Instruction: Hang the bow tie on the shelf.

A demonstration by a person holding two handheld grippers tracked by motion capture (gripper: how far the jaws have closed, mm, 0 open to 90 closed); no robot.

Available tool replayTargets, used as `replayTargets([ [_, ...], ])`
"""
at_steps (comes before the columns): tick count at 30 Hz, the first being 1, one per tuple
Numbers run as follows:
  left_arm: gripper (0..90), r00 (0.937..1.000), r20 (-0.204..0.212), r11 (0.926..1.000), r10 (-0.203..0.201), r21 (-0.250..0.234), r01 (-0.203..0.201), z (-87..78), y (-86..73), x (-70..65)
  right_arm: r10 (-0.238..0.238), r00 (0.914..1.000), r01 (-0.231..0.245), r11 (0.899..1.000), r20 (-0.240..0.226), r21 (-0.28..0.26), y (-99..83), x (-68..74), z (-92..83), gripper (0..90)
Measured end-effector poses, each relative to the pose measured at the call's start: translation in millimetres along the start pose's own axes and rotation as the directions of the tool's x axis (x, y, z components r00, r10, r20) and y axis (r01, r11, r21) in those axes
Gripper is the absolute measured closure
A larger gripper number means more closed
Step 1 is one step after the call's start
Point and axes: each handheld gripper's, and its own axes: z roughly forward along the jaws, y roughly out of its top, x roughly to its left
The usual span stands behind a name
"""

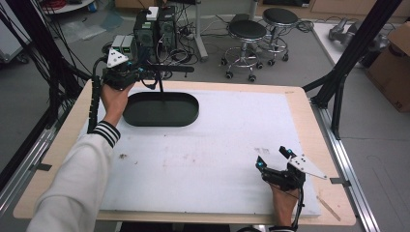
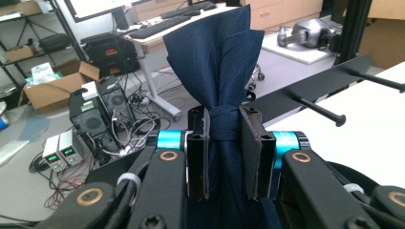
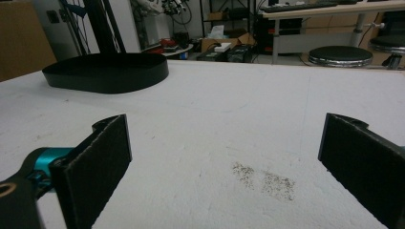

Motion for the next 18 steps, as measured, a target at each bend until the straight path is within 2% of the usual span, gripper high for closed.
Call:
replayTargets([
  [6,74.2,0.9998,-0.017,0.9998,-0.011,-0.014,0.010,-1.1,0.0,4.5,0.005,1.0000,-0.005,1.000,0.001,0.002,0.0,0.1,-0.2,2.9],
  [11,73.8,0.9998,-0.016,0.9998,-0.012,0.013,0.012,1.2,-2.6,4.5,0.002,1.0000,-0.002,1.000,0.000,0.001,0.0,0.2,0.0,2.9],
  [15,73.5,0.9999,-0.015,0.9999,-0.007,0.011,0.008,2.2,-2.2,2.0,0.002,1.0000,-0.002,1.000,0.000,0.000,0.0,0.1,0.0,2.9],
  [18,72.7,0.9996,-0.020,0.9997,-0.018,0.013,0.018,2.2,-2.5,2.5,0.005,1.0000,-0.005,1.000,0.001,0.002,0.0,0.2,-0.2,2.9],
])
